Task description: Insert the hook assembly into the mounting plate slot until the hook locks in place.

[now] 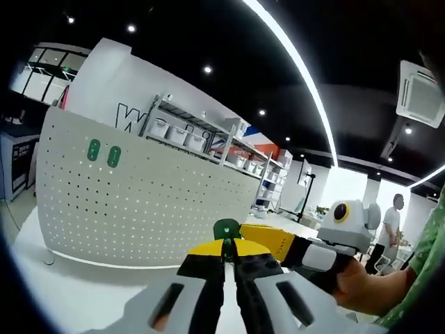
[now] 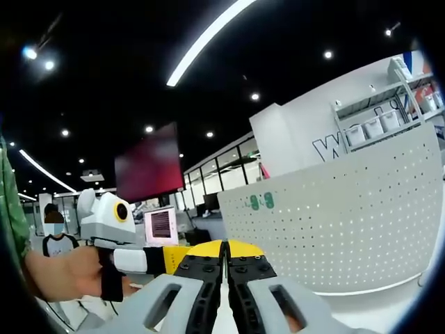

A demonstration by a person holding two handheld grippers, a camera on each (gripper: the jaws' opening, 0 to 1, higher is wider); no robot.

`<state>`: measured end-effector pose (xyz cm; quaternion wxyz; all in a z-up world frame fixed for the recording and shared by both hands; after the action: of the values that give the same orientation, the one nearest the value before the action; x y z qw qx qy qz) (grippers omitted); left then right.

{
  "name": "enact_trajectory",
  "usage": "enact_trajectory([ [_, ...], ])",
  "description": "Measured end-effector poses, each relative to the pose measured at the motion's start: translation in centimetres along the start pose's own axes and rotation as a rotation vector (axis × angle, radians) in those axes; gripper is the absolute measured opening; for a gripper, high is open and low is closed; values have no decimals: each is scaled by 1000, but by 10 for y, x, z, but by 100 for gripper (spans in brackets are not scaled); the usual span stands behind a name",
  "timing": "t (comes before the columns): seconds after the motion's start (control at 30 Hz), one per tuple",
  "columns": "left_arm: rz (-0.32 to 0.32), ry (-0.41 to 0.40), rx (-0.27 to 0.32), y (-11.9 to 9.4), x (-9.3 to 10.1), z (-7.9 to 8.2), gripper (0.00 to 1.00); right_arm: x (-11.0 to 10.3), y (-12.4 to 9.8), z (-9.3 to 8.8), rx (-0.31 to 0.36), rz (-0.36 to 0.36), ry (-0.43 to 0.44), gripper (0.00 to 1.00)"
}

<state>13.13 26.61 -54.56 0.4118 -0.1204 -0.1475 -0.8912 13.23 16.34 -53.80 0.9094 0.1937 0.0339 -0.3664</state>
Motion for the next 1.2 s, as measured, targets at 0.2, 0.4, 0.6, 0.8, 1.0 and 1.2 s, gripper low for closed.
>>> enact_trajectory([
  [0.2, 13, 36, 4, -1, -1, 2, 3, 3, -2, 0, -9, -15, -11, 0],
  [0.4, 28, 107, 4, -2, 0, 4, 3, 6, -6, -3, -63, -44, -46, 2],
  [0.6, 48, 194, 4, -3, 0, 5, 3, 8, -8, -8, -106, -55, -62, 6],
  [0.8, 73, 259, 0, -4, -2, 4, 3, 9, -10, -11, -130, -64, -72, 11],
  [1.0, 87, 284, -4, -3, -5, 3, 3, 13, -13, -14, -166, -80, -107, 20],
  [1.2, 95, 289, -4, -2, -9, 4, 3, 14, -15, -16, -197, -67, -112, 34],
])
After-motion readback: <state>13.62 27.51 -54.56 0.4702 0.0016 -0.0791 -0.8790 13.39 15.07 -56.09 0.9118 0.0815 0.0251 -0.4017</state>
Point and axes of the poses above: the point that each gripper's makers call its tool centre point, and the gripper's own axes: y roughly forward along the fingers, x roughly to its right, z roughly out of its top, the point moved 6 cm from there along -y, roughly backward along the fingers, and after that the axes turned 10 degrees about x, right-handed, at the moved point
